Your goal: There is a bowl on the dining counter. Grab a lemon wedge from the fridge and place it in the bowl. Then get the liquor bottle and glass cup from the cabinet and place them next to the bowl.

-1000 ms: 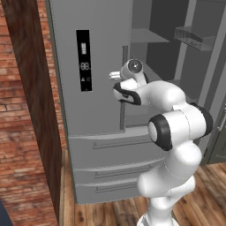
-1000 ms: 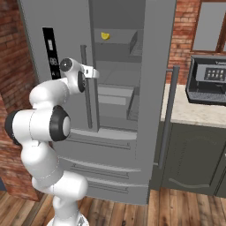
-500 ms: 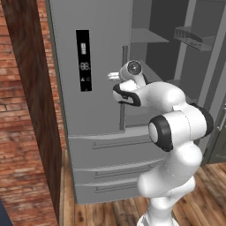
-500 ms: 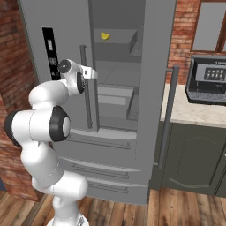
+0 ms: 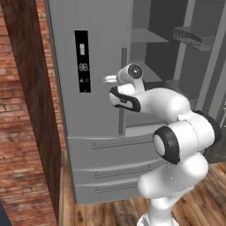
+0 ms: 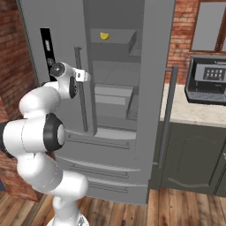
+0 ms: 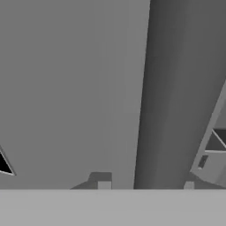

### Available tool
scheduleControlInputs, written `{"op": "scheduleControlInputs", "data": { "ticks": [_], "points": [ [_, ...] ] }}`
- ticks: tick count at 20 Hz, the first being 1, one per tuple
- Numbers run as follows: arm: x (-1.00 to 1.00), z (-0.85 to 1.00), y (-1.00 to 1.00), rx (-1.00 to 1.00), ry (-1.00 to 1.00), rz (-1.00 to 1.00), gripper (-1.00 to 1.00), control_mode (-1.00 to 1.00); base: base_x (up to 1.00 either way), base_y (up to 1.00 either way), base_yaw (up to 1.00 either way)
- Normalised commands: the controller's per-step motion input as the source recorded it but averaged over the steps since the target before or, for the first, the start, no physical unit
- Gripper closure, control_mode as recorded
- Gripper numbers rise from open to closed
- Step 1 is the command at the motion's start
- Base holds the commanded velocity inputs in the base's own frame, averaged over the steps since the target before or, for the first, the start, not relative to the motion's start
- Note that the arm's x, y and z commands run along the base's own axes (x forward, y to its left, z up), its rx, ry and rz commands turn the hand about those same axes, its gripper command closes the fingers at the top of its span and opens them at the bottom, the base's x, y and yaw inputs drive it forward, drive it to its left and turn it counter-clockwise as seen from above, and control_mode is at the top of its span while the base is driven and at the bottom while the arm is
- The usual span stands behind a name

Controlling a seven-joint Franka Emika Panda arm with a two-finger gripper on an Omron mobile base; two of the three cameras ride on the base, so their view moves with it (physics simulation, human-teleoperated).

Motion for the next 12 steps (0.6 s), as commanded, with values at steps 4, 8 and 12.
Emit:
{"op": "scheduleControlInputs", "data": {
  "ticks": [4, 8, 12],
  "points": [
    [-0.65, 0.48, 0.77, 0.03, 0.00, 0.02, 1.00, -1.00, 0.00, 0.00, 0.00],
    [-0.65, 0.49, 0.81, 0.03, 0.03, 0.02, 1.00, -1.00, 0.00, 0.00, 0.00],
    [-0.60, 0.51, 0.83, 0.03, 0.06, 0.03, 1.00, -1.00, 0.00, 0.00, 0.00]
  ]
}}
